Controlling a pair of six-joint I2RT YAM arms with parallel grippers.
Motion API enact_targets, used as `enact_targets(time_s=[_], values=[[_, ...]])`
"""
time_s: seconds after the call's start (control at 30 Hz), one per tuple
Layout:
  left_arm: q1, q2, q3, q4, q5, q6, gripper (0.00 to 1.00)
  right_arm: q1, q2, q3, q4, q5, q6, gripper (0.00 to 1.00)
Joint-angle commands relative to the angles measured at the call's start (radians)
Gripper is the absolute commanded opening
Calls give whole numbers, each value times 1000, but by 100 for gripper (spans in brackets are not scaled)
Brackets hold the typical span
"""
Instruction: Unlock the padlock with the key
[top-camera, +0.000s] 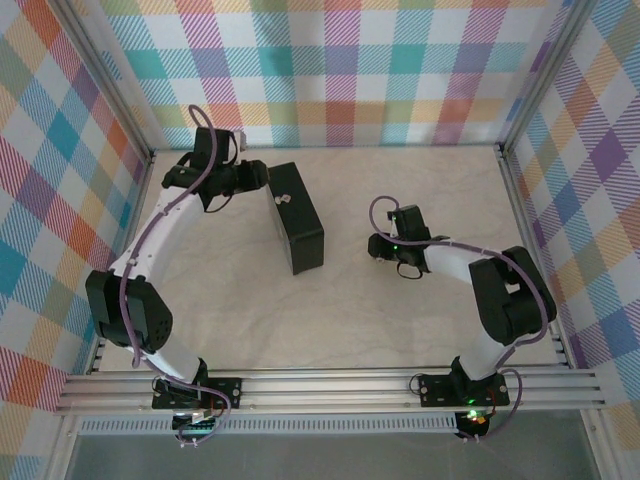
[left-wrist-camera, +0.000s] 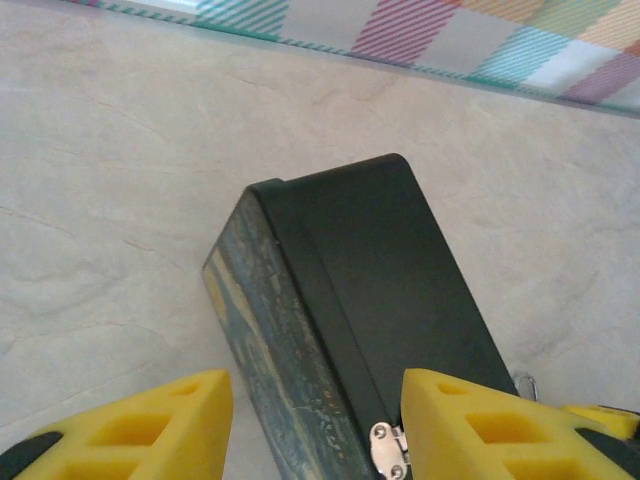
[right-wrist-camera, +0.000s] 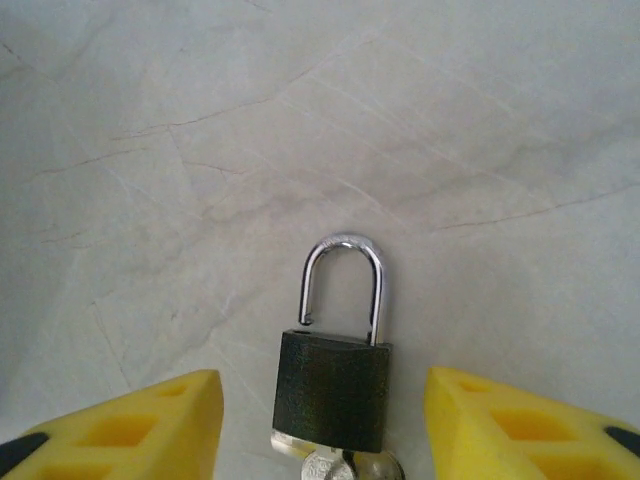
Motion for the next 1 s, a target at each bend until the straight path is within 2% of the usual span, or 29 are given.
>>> enact_targets(time_s=[0.0,0.03,0.07,0.1,0.3,0.43,0.6,0.8,0.97], values=[[9,-30,-24,-41,-48,12,48,19,-90,97,-87,-6,-75,67],[10,-29,-26,-40,-51,11,48,36,-113,127,-106,-23,-89,76],[11,-27,-30,-40,-55,7,49,55,-128,161,-127,-39,-100,92],[12,-26,-31,-40,-59,4,49,76,-134,193,-148,-53,-111,100],[33,-46,-85,-18,-82,-24,49,255,-116,356,-207,-44,-131,100],[43,-57,-113,-9,-66,-31,49,347,-37,465,-238,-6,-130,100],[43,-70,-121,-17,-60,-23,48,409,79,591,-303,76,-169,100],[47,-81,-122,-24,-61,-11,48,455,157,651,-339,165,-209,100],[52,-86,-127,-22,-60,-8,48,473,204,671,-376,183,-202,100]])
